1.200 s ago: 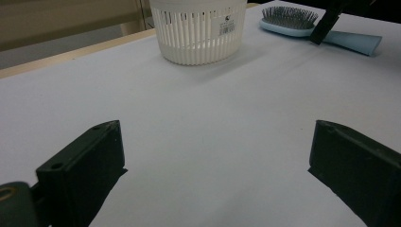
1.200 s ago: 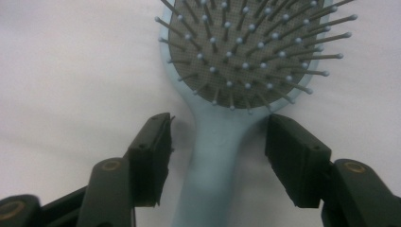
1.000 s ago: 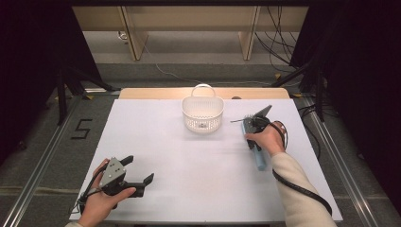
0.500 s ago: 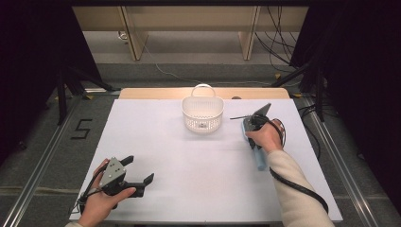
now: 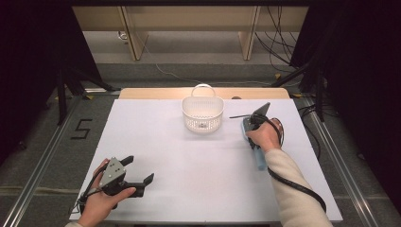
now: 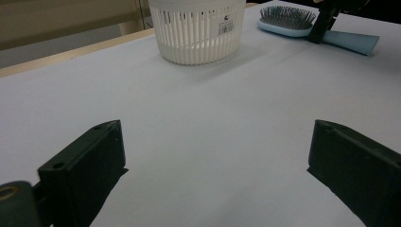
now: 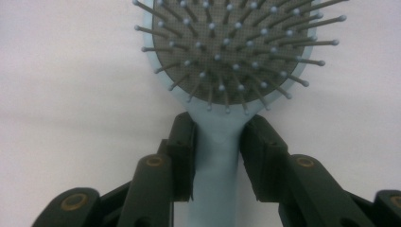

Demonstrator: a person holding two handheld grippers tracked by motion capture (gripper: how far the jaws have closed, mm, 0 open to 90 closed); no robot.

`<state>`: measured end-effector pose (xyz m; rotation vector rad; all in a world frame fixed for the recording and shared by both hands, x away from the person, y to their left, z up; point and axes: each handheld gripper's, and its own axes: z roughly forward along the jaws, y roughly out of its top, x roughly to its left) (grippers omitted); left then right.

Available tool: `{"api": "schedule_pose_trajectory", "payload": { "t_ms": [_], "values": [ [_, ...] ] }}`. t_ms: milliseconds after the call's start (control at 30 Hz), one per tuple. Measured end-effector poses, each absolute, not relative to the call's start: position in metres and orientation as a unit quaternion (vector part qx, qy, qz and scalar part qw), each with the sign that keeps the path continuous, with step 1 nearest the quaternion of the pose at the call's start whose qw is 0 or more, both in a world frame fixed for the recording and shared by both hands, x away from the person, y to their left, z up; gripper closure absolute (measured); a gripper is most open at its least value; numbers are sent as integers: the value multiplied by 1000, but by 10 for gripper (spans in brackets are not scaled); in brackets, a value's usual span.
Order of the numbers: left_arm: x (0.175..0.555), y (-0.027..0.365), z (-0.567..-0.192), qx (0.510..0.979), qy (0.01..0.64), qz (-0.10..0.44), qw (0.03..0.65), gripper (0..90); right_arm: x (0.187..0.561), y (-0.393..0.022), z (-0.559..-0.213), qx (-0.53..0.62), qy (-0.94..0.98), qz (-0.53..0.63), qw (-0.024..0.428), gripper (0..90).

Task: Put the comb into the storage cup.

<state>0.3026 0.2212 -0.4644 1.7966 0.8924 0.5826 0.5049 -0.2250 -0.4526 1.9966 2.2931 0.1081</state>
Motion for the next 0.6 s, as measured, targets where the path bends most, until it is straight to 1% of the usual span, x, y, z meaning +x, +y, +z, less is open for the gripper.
{"api": "schedule_pose_trajectory", "payload": {
  "t_ms": [200,600],
  "values": [
    [303,221,-464,744,370,240,502,41,506,-224,-452,663,747,32,45,689],
    [303,221,-464,744,370,240,502,42,507,-225,-452,663,746,29,42,697]
  ]
}}
